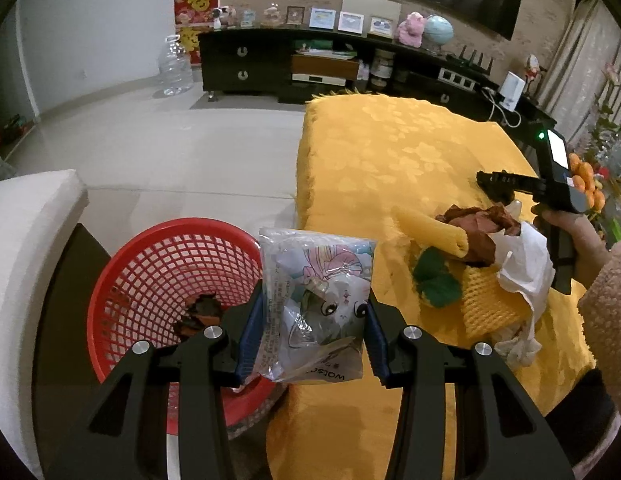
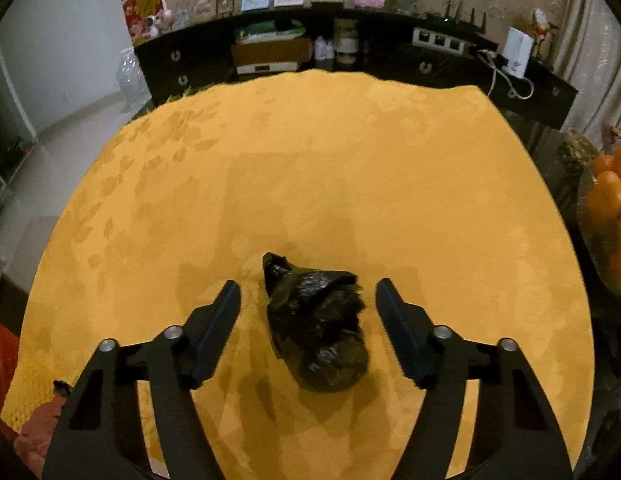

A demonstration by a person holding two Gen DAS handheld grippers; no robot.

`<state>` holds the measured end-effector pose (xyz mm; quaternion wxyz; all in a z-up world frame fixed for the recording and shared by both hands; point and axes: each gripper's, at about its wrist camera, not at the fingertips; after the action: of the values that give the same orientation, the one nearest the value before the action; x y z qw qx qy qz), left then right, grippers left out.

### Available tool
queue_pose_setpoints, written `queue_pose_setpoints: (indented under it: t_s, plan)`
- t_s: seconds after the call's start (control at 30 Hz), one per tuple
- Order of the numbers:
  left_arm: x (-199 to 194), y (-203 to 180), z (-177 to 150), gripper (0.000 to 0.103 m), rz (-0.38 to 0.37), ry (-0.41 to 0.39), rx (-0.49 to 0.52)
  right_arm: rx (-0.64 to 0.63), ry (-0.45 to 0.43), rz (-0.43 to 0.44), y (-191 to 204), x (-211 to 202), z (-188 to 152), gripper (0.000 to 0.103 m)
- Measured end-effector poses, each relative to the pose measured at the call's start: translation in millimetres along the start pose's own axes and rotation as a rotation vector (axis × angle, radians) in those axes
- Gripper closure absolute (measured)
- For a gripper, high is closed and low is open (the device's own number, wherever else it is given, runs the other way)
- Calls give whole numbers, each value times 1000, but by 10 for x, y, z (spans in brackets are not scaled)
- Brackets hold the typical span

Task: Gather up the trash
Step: 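Grasp the second black plastic bag with the right gripper while the left gripper lifts the packet, then carry packet and black bag over the red wastebasket and open both grippers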

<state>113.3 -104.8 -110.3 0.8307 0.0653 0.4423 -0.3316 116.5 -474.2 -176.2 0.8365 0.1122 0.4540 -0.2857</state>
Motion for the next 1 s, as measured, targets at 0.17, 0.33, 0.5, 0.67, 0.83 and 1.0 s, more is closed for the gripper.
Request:
queue_pose_setpoints:
  t_s: [0.17, 0.33, 0.5, 0.67, 0.83, 1.0]
  plan:
    - [9, 13, 11, 61, 8, 2, -2, -21, 24, 6, 41, 97, -42, 59]
    - [-21, 31, 13, 61, 15, -4, -7, -8, 20, 24, 0, 56, -49, 67]
    - [-112, 29, 29, 61, 21, -25, -9, -16, -26, 37, -5, -192, -75, 67]
    - [-244, 36, 48, 61, 26, -55, -17, -27, -72, 65, 32, -565, -124, 67]
    - [-424, 51, 63, 61, 34, -93, -23, -33, -124, 90, 112, -1011, -180, 67]
    - [-669, 106, 81, 61, 48, -141, -44, -44, -165, 111, 286, -1477, -235, 67]
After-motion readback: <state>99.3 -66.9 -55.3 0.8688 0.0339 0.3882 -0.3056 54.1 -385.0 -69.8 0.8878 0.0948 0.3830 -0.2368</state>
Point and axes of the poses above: each gripper's, at about its wrist camera, not at the fingertips, and x roughly the way its jaws point, y to its left, z to its top, and after that the axes turned 8 degrees about -z, right-handed
